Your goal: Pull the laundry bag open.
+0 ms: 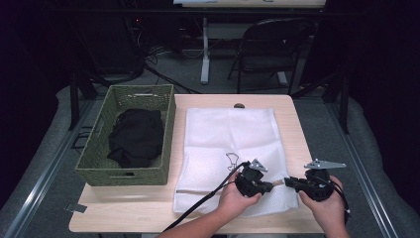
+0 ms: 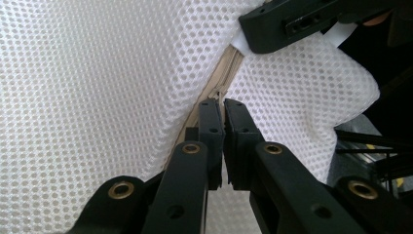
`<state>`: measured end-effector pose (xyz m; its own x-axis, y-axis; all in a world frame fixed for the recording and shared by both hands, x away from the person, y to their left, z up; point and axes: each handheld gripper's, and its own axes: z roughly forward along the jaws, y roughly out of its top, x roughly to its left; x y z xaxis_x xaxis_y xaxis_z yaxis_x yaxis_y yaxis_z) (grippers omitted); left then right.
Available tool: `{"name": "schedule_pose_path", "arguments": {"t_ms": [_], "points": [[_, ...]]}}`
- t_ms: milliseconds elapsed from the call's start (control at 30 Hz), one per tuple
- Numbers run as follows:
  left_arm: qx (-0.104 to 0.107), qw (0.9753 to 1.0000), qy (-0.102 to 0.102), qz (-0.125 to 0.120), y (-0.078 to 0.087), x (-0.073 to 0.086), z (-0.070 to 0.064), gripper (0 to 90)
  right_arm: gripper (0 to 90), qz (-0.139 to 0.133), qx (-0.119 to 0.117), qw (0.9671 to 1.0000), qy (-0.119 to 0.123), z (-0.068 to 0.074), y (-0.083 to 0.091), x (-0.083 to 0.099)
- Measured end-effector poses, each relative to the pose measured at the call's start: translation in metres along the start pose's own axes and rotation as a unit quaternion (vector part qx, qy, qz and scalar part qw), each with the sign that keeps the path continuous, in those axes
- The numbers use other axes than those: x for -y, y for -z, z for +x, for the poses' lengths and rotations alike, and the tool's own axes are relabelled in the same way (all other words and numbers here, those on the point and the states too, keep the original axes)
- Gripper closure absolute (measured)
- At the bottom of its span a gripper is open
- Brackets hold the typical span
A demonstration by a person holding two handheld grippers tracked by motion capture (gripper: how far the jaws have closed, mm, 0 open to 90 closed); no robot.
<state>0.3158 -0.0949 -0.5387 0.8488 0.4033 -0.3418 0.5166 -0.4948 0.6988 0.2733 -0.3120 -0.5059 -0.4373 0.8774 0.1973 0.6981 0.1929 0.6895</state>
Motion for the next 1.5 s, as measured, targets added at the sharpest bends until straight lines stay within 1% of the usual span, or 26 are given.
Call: {"name": "schedule_pose_path", "arguments": {"t_ms": [133,233,267,300,333,367,433,533,567,633,700,733,800,833,1000,1067,1133,1200,1233,1267,1300,1333,1367,1400,1467,1500], "points": [[0.0,1.0,-0.002,0.003,0.0,0.001,0.001,87.2,84.6,0.001,-0.004,1.0,-0.004,-0.002,0.0,0.0],[0.001,1.0,-0.003,0.004,0.0,0.001,0.002,87.2,84.6,0.004,-0.003,1.0,-0.001,-0.001,-0.001,0.0],[0.002,1.0,-0.001,0.004,0.0,0.002,0.002,87.2,84.6,0.005,-0.003,1.0,-0.001,-0.001,-0.001,0.0],[-0.001,1.0,-0.003,0.008,0.0,0.002,0.002,87.2,84.6,0.006,-0.004,1.0,-0.001,-0.001,-0.002,0.0],[-0.007,0.9999,-0.004,0.01,0.001,0.003,0.003,87.2,84.6,0.005,0.002,1.0,0.001,-0.002,-0.003,0.001],[0.001,1.0,-0.001,0.007,0.0,0.004,0.004,87.2,84.5,0.009,0.007,0.9999,0.002,-0.002,-0.003,0.001],[0.0,1.0,0.001,0.006,0.001,0.005,0.005,87.2,84.6,0.009,-0.002,1.0,-0.003,-0.003,-0.004,0.001],[0.003,1.0,-0.001,0.005,0.002,0.005,0.005,87.2,84.5,0.007,-0.001,1.0,-0.001,-0.002,-0.005,0.001],[0.0,1.0,-0.002,0.007,0.003,0.006,0.006,87.2,84.6,0.007,-0.002,1.0,0.0,-0.002,-0.005,0.001],[-0.005,0.9999,-0.003,0.009,0.004,0.009,0.008,87.2,84.6,0.009,0.009,0.9999,0.002,-0.003,-0.004,0.001],[-0.004,0.9999,0.004,0.01,0.006,0.01,0.01,87.2,84.6,0.006,0.012,0.9999,-0.003,-0.005,-0.003,0.002],[-0.007,0.9999,0.003,0.009,0.007,0.011,0.01,87.2,84.6,0.007,0.012,0.9999,-0.006,-0.006,-0.003,0.002],[-0.009,0.9999,0.003,0.01,0.008,0.011,0.01,87.2,84.5,0.008,0.012,0.9999,-0.007,-0.007,-0.003,0.002],[-0.008,0.9999,0.001,0.011,0.008,0.012,0.01,87.2,84.6,0.008,0.011,0.9999,-0.006,-0.006,-0.004,0.002],[-0.005,1.0,0.002,0.005,0.011,0.013,0.011,87.2,84.5,0.008,0.006,0.9999,-0.006,-0.006,-0.004,0.001],[-0.007,1.0,0.003,0.005,0.012,0.013,0.011,87.2,84.5,0.006,0.006,1.0,-0.005,-0.006,-0.004,0.001],[-0.003,1.0,0.005,0.003,0.012,0.014,0.011,87.2,84.5,0.007,0.005,1.0,-0.004,-0.005,-0.005,0.001],[-0.005,1.0,0.004,0.004,0.013,0.015,0.011,87.2,84.5,0.009,0.007,0.9999,-0.005,-0.005,-0.005,0.001],[-0.005,1.0,0.006,0.001,0.013,0.015,0.011,87.2,84.5,0.009,0.006,0.9999,-0.006,-0.005,-0.005,0.001],[-0.001,1.0,0.006,-0.001,0.014,0.016,0.011,87.2,84.5,0.008,0.005,0.9999,-0.007,-0.005,-0.005,0.001],[-0.008,0.9999,0.006,0.002,0.014,0.016,0.011,87.2,84.5,0.008,0.004,0.9999,-0.008,-0.005,-0.005,0.001],[-0.015,0.9999,0.003,0.006,0.015,0.016,0.012,87.2,84.6,0.009,0.011,0.9999,-0.006,-0.005,-0.005,0.001],[-0.014,0.9999,0.006,0.005,0.016,0.017,0.014,87.2,84.5,0.012,0.03,0.9995,-0.003,-0.005,-0.005,0.001],[-0.015,0.9998,0.015,0.001,0.017,0.019,0.015,87.2,84.6,0.01,0.037,0.9993,-0.005,-0.007,-0.003,0.002],[-0.012,0.9997,0.021,-0.002,0.019,0.02,0.018,87.2,84.6,0.006,0.031,0.9994,-0.018,-0.011,0.0,0.002],[-0.012,0.9998,0.019,0.0,0.021,0.021,0.018,87.2,84.5,0.003,0.022,0.9995,-0.022,-0.012,0.0,0.003]]}}
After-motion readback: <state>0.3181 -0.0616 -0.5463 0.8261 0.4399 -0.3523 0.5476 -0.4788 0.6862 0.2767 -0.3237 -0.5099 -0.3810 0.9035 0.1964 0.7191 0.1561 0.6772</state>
